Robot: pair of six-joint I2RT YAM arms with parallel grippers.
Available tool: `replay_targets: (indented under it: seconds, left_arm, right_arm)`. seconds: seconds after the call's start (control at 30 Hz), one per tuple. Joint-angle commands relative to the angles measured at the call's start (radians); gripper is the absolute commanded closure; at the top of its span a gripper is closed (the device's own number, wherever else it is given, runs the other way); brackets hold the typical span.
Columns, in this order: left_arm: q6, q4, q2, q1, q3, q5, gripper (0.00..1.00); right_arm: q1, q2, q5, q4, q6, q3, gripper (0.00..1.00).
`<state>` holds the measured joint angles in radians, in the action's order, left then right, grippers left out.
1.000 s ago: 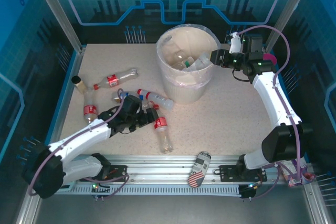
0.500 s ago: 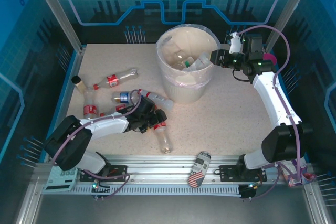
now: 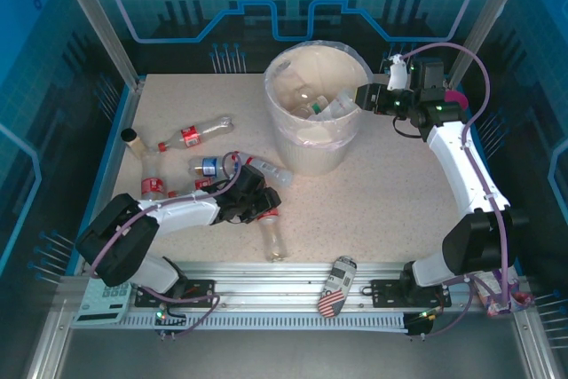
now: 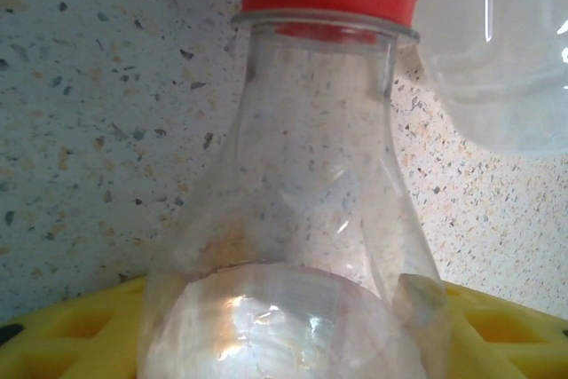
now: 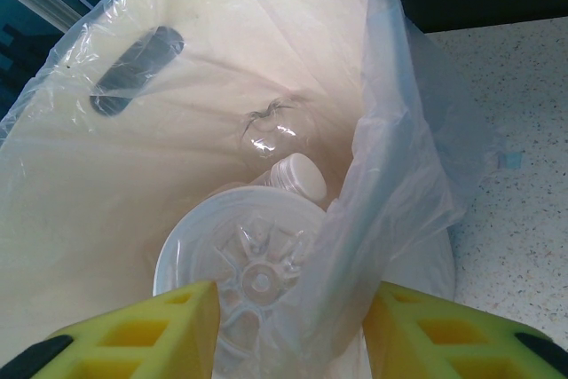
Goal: Put the plastic bottles in the bin
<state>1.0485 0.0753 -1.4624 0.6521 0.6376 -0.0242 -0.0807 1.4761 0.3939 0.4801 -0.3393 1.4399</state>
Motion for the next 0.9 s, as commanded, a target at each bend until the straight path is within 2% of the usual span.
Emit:
replay_targets:
  seconds: [0.0,0.33,0.43,0.53,0.6,0.67,0.77,0.87]
  left_arm:
    - [-0.011,0.036,0.057,0.005,0.015,-0.017,0.39]
    - [-0.111,0.293,0.278,-0.014,0.13,0.044,0.39]
    - [-0.168,0.416,0.378,-0.06,0.164,0.084,0.42]
    - [-0.226,0.491,0.51,-0.162,0.194,0.095,0.48]
    - [-0.286,0.496,0.58,-0.247,0.233,0.092,0.54]
    - [-0.364,0.465,0.608,-0.301,0.282,0.089,0.56]
    - [-0.491,0.379,0.59,-0.328,0.377,0.093,0.58]
    - [-0.562,0.286,0.517,-0.328,0.476,0.085,0.64]
  right_arm:
    - [-0.013,0.012,-0.012,0.055,0.019,-0.006,0.53]
    - [-0.014,0.012,-0.01,0.058,0.02,-0.004,0.54]
    - [-0.014,0.012,-0.009,0.058,0.022,-0.003,0.54]
    - [-0.013,0.012,-0.006,0.058,0.024,-0.001,0.54]
    - [-0.014,0.015,-0.003,0.058,0.025,0.002,0.54]
    - [-0.014,0.019,0.001,0.06,0.025,0.006,0.54]
    - [-0.016,0.018,-0.001,0.055,0.021,0.005,0.54]
    - [-0.019,0.023,0.0,0.053,0.014,0.005,0.54]
